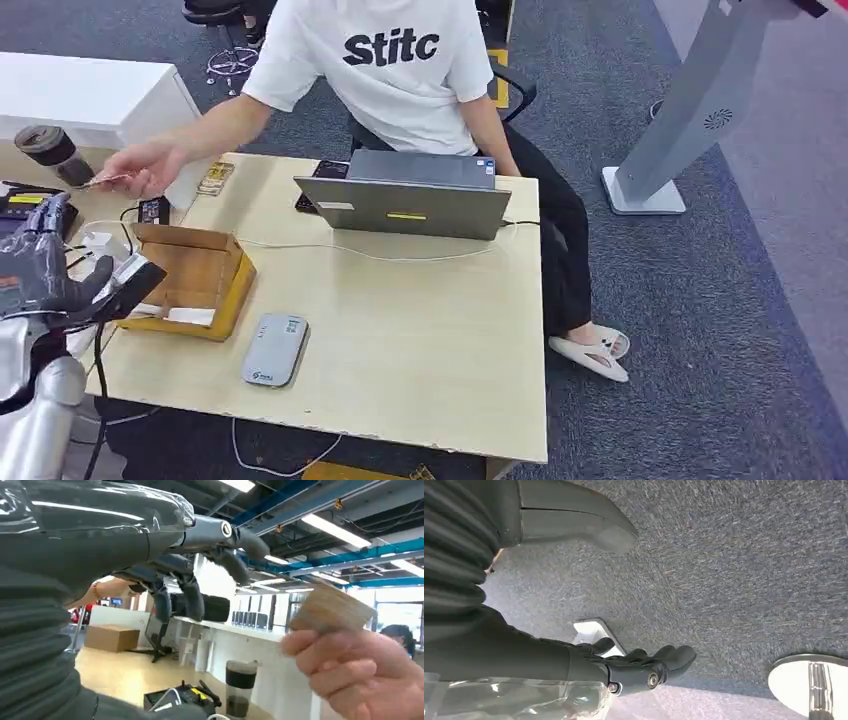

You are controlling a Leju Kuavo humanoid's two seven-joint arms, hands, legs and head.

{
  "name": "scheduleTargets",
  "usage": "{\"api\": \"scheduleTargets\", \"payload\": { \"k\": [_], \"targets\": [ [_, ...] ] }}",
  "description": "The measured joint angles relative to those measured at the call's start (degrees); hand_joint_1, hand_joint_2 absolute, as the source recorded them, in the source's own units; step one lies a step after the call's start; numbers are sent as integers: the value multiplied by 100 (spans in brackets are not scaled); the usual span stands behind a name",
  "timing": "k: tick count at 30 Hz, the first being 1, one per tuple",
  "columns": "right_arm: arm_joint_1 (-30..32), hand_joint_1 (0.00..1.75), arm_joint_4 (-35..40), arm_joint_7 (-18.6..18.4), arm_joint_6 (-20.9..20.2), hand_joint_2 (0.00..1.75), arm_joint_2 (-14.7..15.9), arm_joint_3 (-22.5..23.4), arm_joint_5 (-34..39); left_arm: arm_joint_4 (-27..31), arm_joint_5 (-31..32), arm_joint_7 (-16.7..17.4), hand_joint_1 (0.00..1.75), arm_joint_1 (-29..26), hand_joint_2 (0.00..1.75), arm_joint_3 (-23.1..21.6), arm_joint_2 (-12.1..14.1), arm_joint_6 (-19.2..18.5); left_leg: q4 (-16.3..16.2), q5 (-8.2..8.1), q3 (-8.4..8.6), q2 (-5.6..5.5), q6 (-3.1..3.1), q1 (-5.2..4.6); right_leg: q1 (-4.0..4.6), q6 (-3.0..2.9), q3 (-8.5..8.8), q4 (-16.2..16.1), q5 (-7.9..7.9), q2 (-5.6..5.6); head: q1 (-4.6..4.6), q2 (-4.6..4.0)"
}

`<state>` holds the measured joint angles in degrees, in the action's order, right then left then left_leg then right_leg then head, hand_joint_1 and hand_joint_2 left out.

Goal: Pass the card to the sensor for recognition and then transmit it.

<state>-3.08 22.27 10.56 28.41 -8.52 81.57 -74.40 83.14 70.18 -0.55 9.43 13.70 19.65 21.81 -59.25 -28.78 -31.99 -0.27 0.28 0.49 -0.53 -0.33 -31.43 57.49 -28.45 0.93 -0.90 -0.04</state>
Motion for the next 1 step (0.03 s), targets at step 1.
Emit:
{"api": "scheduleTargets", "payload": {
  "k": [1],
  "targets": [
    [8,0,0,4,0,175,0,-2,0,17,-4,-2,0,-23,175,0,-24,13,0,0,0,0,0,0,0,0,0,0,0,0,0,0]
  ]
}}
